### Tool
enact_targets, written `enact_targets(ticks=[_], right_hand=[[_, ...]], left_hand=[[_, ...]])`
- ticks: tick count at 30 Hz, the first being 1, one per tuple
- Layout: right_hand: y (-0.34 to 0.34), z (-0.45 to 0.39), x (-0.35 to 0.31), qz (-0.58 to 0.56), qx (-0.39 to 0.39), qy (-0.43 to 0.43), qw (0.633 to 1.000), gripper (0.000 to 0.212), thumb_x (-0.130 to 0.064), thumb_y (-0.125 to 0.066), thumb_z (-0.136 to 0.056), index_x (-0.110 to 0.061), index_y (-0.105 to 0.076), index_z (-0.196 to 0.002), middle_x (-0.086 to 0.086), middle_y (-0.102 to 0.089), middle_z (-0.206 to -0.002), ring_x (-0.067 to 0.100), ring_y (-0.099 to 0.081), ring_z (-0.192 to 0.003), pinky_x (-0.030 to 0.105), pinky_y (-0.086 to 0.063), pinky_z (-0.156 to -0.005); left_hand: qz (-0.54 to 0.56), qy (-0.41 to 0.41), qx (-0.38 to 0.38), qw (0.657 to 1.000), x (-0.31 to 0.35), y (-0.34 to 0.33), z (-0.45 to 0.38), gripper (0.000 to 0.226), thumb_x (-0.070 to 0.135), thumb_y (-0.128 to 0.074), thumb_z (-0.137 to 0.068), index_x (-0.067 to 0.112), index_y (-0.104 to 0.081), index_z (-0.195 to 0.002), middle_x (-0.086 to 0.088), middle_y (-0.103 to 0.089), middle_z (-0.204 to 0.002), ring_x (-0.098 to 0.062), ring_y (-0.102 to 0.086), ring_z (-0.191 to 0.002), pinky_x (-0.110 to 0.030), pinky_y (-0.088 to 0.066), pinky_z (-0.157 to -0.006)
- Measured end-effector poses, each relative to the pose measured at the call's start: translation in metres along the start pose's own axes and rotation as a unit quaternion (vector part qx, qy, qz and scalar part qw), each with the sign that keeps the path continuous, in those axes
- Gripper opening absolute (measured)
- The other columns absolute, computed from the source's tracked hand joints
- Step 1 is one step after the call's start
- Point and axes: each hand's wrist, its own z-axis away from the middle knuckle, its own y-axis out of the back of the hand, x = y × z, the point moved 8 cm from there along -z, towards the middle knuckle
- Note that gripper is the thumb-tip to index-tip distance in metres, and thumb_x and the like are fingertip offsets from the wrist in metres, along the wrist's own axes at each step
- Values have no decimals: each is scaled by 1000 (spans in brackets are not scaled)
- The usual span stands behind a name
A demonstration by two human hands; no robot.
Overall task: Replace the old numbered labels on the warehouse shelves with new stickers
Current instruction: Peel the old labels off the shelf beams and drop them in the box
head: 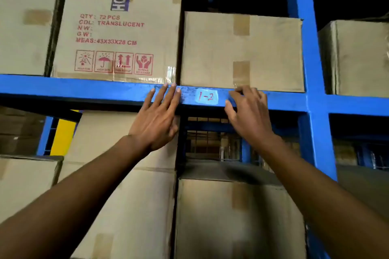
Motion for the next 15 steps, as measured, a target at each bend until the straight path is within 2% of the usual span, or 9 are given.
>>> enact_targets(ticks=[4,7,11,15], right_hand=[[-18,-19,-17,65,15,-10,998,37,-29,-47,-91,-6,-56,-119,16,-44,-137,32,-39,-124,45,-23,-106],[-32,-24,-22,118,19,-14,993,37,-28,-46,-91,-5,-54,-119,16,-35,-145,31,-34,-129,46,-18,-107],[-38,-27,-35,203,40,14,978,35,-16,-61,-79,4,-62,-107,22,-45,-138,36,-44,-124,44,-15,-101],[-36,-30,-42,225,45,16,973,20,-13,-63,-73,2,-68,-85,21,-55,-127,36,-50,-116,43,-17,-99]], left_hand=[[-2,-26,-13,1000,-34,-33,-20,80,33,-42,-85,10,0,-148,-12,-1,-159,-28,4,-147,-43,3,-118],[6,-44,30,999,-39,-48,-20,80,39,-27,-77,10,-5,-149,-13,-8,-158,-28,-2,-146,-46,-5,-120],[17,-43,85,995,-38,-56,-22,82,39,-31,-74,8,-14,-148,-15,-14,-157,-30,-9,-146,-48,-8,-114],[12,-46,95,994,-39,-60,-22,82,39,-29,-75,9,-10,-149,-14,-11,-158,-30,-7,-146,-48,-5,-115]])
